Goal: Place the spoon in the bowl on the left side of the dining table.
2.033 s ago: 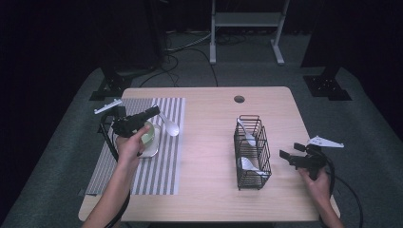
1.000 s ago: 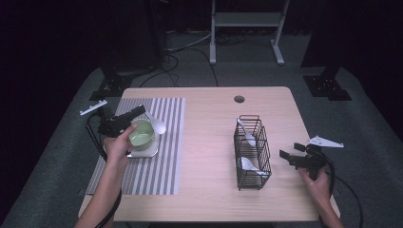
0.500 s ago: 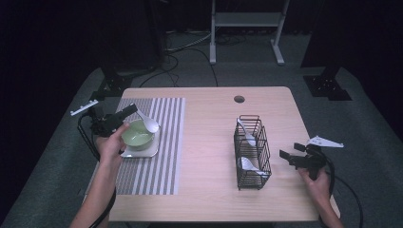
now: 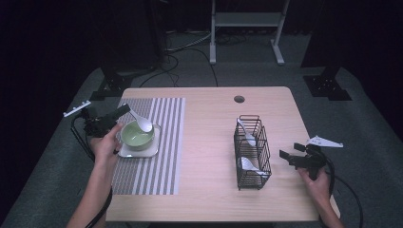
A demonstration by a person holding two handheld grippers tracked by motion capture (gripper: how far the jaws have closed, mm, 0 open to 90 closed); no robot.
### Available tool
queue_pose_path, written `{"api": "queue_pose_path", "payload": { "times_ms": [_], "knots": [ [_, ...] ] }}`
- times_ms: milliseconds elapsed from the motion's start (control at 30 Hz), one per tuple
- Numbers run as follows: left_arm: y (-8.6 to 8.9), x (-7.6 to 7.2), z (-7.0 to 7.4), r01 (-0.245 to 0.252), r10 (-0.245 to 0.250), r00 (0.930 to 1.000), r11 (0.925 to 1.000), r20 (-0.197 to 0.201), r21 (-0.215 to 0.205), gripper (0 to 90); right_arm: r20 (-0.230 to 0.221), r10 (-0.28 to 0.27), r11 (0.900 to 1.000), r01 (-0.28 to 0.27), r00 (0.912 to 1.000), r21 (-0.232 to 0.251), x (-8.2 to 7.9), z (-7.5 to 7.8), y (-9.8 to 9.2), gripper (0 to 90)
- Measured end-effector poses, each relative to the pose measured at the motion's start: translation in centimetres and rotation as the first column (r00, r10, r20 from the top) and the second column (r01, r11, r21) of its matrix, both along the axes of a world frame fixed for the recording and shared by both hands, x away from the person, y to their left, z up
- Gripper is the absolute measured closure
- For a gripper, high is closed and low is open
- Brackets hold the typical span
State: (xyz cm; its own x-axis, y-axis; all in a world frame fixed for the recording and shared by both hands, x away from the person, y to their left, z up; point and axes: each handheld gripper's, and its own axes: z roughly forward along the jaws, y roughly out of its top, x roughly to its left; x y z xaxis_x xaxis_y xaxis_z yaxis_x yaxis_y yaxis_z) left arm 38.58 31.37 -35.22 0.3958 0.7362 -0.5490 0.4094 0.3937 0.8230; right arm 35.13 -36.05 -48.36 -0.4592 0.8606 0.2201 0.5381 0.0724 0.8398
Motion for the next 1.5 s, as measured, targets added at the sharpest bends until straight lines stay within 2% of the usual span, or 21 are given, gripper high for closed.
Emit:
{"api": "queue_pose_path", "payload": {
  "times_ms": [1000, 1500],
  "knots": [
    [3.3, -0.2, -1.1, -0.085, 0.085, 0.9959, 0.9962, -0.030, -0.014, 85.2, -0.003, -0.003, 1.000, 0.003, 1.0000, -0.004, 0.0, 0.0, 0.0, 13.2],
    [4.7, -0.2, -2.9, -0.134, 0.132, 0.9885, 0.9909, -0.074, -0.019, 85.2, -0.005, -0.006, 1.000, 0.006, 1.0000, -0.007, 0.0, 0.0, 0.1, 13.2]
  ]
}}
